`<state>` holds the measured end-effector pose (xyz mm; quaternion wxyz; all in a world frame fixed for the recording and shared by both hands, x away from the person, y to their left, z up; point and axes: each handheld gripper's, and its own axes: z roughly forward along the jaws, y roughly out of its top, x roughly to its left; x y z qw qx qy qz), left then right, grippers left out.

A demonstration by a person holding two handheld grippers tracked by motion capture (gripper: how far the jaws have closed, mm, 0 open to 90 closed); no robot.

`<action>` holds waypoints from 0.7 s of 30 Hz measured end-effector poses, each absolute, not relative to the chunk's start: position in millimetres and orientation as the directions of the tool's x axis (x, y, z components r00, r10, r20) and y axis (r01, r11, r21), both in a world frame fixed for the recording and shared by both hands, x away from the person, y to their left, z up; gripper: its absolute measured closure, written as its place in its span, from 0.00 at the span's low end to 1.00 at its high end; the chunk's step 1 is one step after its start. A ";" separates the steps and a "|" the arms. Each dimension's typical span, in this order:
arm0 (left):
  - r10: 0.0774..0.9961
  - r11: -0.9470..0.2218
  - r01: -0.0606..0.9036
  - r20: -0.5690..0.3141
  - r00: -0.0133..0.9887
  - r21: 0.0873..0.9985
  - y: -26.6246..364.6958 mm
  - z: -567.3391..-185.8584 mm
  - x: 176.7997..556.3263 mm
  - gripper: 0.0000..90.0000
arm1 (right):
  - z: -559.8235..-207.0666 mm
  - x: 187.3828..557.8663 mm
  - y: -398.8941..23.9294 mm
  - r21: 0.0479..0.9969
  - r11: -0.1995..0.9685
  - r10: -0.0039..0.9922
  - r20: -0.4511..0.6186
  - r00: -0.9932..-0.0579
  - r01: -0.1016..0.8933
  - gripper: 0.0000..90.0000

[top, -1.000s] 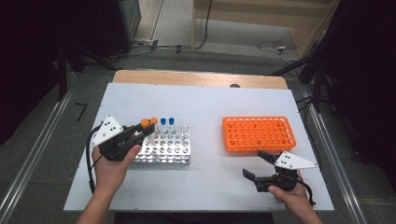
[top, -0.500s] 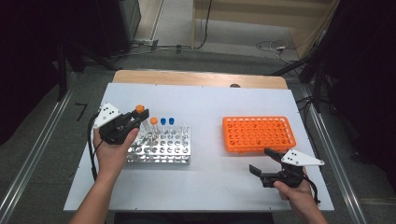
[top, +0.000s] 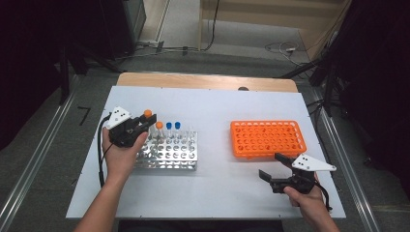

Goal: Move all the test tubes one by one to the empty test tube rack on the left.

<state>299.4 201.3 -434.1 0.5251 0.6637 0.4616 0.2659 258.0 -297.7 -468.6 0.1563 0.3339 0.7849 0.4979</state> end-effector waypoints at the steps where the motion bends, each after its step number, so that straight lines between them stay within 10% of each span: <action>1: 0.895 -0.029 0.339 -0.126 0.428 0.940 201.2 -435.0 298.9 0.83 | -468.6 258.1 -297.7 0.886 0.281 0.681 0.086 -0.727 0.368 0.09; 21: 0.904 -0.080 0.422 -0.113 0.413 0.903 198.0 -441.3 293.8 0.67 | -469.7 258.7 -297.2 0.885 0.282 0.681 0.087 -0.727 0.370 0.10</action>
